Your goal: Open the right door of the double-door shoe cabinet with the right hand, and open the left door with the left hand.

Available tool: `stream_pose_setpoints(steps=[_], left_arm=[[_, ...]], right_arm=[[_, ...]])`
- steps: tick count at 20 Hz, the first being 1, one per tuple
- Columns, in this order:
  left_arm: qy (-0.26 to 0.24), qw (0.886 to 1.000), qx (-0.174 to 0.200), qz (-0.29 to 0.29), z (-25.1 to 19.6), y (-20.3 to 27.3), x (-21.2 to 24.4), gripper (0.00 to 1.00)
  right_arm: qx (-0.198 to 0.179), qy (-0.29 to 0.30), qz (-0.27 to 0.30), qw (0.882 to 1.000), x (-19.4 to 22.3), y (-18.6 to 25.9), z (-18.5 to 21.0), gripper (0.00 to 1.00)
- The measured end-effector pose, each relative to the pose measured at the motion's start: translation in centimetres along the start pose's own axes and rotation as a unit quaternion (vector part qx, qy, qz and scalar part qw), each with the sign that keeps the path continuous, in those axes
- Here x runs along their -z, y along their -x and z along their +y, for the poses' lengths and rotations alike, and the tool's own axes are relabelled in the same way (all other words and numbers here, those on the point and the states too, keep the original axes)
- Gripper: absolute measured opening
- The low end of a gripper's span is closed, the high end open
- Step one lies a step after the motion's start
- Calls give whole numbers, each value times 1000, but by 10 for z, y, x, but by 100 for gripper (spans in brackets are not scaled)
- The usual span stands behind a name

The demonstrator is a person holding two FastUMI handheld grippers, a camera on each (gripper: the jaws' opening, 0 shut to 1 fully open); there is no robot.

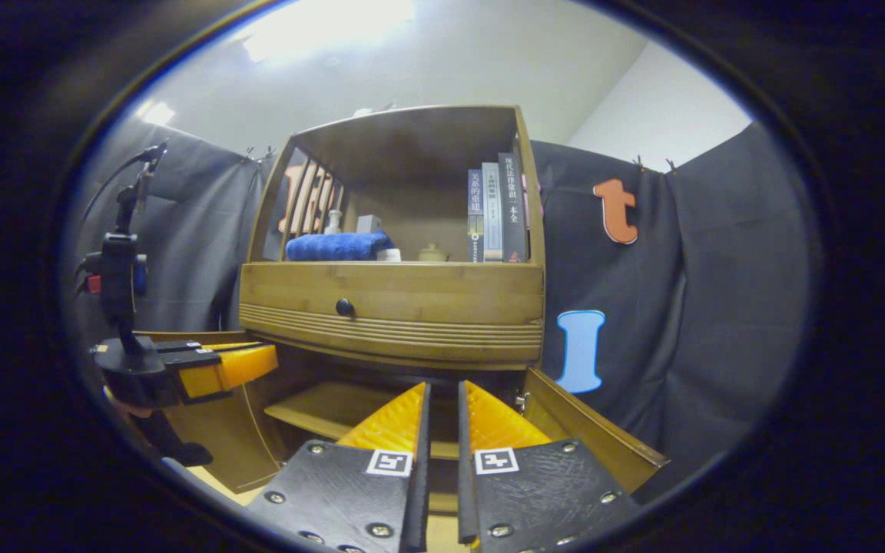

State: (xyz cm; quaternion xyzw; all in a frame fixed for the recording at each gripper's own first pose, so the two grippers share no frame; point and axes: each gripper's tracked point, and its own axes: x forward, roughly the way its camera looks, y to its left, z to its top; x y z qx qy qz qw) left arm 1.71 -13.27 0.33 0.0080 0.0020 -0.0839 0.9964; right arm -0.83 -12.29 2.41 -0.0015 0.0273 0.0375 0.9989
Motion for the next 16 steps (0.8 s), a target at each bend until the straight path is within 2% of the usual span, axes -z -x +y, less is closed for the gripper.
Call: stream_pose_setpoints(steps=[2, 3, 4, 5, 6, 7, 8, 16], left_arm=[[2, 1000, 12, 4, -13, -6, 4, 24], [0, 1000, 14, 4, -18, -9, 4, 30], [-2, 1000, 15, 1, -23, -10, 4, 53], [-3, 1000, 13, -6, -26, -12, 2, 60], [-1, 1000, 19, -12, -33, -9, -6, 89], [2, 1000, 23, -17, -37, -16, -2, 99], [3, 999, 25, -20, -40, -16, -4, 95], [-8, 999, 29, -18, -53, -23, -4, 96]], right_arm=[[0, -7, 0, 1000, 1, 3, 1, 16], [0, -9, -1, 1000, 0, 5, -1, 19], [-1, -9, -4, 1000, -2, 6, -2, 21], [-1, -7, -6, 1000, -3, 6, -4, 40], [-2, -4, -9, 1000, -4, 5, -6, 59], [1, -2, -13, 1000, -5, 4, -9, 78], [4, -3, -17, 1000, -8, 4, -11, 97], [11, -11, -31, 999, -16, 9, -24, 98]])
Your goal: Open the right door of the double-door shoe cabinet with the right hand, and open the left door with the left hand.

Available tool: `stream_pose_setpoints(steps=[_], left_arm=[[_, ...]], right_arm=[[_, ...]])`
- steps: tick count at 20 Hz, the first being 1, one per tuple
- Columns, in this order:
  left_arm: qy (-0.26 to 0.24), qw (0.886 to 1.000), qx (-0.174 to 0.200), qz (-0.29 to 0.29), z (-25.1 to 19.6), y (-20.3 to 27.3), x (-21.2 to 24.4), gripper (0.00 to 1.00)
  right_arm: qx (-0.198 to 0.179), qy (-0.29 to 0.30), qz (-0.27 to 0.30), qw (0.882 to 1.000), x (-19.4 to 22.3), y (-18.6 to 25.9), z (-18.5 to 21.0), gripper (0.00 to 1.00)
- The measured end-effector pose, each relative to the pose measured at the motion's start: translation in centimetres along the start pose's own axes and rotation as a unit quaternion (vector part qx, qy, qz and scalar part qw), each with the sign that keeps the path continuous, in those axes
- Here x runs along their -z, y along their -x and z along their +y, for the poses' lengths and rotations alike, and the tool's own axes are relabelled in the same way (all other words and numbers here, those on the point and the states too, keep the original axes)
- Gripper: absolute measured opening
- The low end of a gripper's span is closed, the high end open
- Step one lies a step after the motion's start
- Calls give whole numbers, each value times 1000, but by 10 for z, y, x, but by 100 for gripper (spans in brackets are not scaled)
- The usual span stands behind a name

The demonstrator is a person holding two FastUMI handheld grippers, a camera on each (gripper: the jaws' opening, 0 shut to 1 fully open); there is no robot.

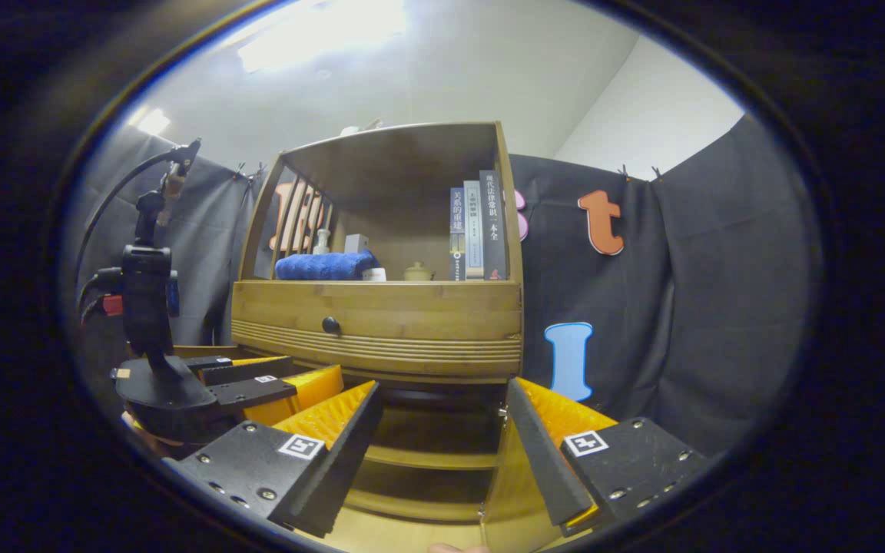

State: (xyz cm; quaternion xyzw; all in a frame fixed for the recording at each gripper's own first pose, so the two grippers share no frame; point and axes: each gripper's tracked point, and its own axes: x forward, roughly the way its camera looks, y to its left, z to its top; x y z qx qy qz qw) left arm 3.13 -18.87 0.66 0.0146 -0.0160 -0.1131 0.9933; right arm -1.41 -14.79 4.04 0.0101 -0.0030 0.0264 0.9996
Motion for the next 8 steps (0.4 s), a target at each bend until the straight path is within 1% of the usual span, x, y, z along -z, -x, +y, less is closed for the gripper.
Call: stream_pose_setpoints(steps=[3, 4, 7, 8], left_arm=[[1, 1000, 6, -1, -6, -1, 0, 95], [1, 1000, 8, -1, -9, 1, 0, 92], [0, 1000, 13, -1, -13, 5, 1, 92], [-1, 1000, 14, -1, -13, 7, 0, 95]], right_arm=[[4, 1, 2, 1000, 1, 5, -4, 98], [6, 1, 2, 1000, 0, 6, -4, 98], [8, 0, 1, 1000, -1, 11, -5, 98], [7, -1, 1, 1000, -2, 12, -4, 98]])
